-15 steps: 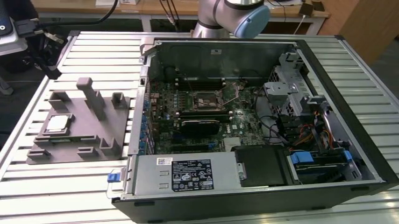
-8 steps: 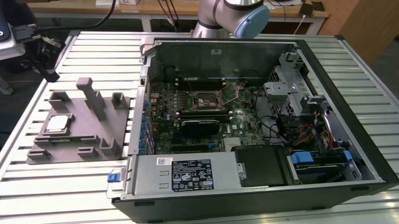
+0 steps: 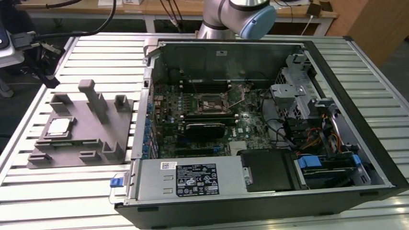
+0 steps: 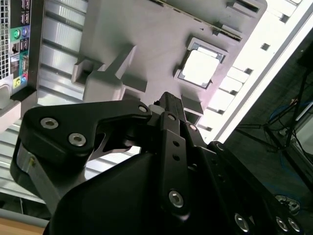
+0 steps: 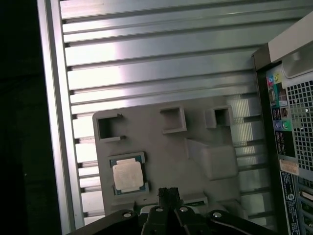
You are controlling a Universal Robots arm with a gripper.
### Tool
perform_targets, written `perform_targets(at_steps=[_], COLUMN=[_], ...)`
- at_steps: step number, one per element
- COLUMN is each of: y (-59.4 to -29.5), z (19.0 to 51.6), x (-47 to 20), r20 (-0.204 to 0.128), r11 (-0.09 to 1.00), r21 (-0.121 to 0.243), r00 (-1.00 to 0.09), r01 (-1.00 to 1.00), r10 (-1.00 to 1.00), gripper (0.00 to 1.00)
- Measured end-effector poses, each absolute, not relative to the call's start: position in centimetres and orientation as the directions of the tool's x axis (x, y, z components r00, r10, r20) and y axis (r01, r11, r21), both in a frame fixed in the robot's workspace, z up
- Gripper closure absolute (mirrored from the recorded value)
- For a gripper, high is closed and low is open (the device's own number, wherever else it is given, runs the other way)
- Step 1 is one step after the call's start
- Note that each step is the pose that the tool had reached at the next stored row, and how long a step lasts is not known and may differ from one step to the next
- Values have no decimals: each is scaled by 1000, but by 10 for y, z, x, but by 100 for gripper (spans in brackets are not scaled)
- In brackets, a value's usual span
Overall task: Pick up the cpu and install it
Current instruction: 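Reach for the cpu, then pick up the cpu and move it towards the insertion slot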
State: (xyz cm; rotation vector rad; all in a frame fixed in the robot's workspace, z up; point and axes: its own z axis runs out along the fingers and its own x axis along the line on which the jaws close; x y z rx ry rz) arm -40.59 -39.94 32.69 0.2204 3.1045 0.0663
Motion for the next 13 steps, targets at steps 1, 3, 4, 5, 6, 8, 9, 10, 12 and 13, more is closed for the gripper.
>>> perform_targets(at_steps=[1,3,4,5,6,8,9,10,12,13], y=[-400,-400,-400,-400,-400,-400,-400,-400,-400,-400], z=[326,324,323,322,322,322,322,322,322,322], x=[-406,-407,-408,-408,-408,-408,-408,-408,-408,-408], r20=[-25,-25,-26,-25,-25,-25,-25,-25,-25,-25], r11=[989,989,989,989,989,989,989,989,989,989], r21=[44,44,45,44,44,44,44,44,44,44], r00=[-990,-990,-990,-990,-990,-990,-990,-990,-990,-990], r01=[141,141,141,141,141,141,141,141,141,141], r10=[142,142,142,142,142,142,142,142,142,142], gripper=[89,89,89,89,89,89,89,89,89,89])
